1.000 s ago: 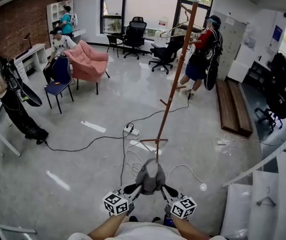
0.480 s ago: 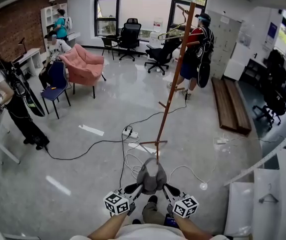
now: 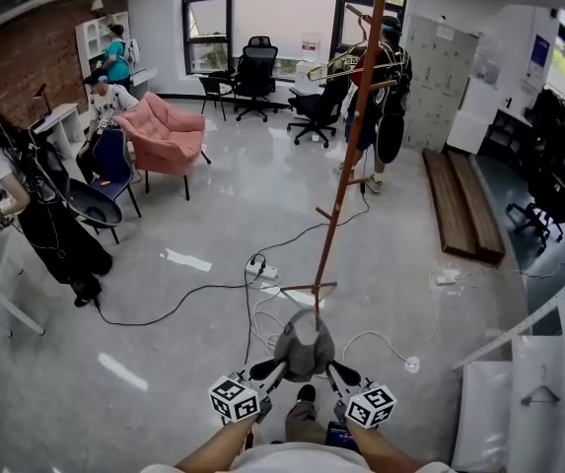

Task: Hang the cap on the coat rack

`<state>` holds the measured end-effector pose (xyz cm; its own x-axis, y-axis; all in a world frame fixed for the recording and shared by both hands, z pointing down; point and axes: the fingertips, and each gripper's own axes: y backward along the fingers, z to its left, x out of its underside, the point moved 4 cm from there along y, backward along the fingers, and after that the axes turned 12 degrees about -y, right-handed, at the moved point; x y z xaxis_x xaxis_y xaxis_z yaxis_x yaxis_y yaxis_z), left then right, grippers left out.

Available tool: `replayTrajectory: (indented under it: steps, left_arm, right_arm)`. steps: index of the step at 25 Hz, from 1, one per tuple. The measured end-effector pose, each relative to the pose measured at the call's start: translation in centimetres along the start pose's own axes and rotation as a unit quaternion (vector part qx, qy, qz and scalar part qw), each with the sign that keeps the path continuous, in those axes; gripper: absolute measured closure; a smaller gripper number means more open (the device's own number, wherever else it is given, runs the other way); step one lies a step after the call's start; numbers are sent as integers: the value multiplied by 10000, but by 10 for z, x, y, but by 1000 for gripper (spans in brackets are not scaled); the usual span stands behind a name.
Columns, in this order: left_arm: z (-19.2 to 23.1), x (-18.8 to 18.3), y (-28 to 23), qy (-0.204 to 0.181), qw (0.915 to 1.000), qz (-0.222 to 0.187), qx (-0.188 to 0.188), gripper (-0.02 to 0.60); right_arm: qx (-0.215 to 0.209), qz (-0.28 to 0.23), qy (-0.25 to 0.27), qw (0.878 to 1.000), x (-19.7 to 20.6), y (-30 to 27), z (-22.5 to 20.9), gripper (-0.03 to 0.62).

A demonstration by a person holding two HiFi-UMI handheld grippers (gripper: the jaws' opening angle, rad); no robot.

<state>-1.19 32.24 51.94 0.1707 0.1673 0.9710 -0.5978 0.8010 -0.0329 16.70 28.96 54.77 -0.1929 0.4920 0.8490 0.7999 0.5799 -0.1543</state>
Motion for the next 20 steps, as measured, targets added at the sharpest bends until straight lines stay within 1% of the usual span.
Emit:
replayTrajectory:
  steps: [7,13,20]
  left_arm:
    - [47,-2,-50,32,10000,65,-53,546]
    - [91,-14,-105,62,9998,134,-116,546]
    - [147,-28,-167,136,9993,152,-323,546]
  right_arm:
    - [-29,38,-32,10000,-24,-45,-44,566]
    - [-69,124,-60,9999,-56,-91,-88,566]
    - [-258,264,-2,9993,-96,-149,-135,566]
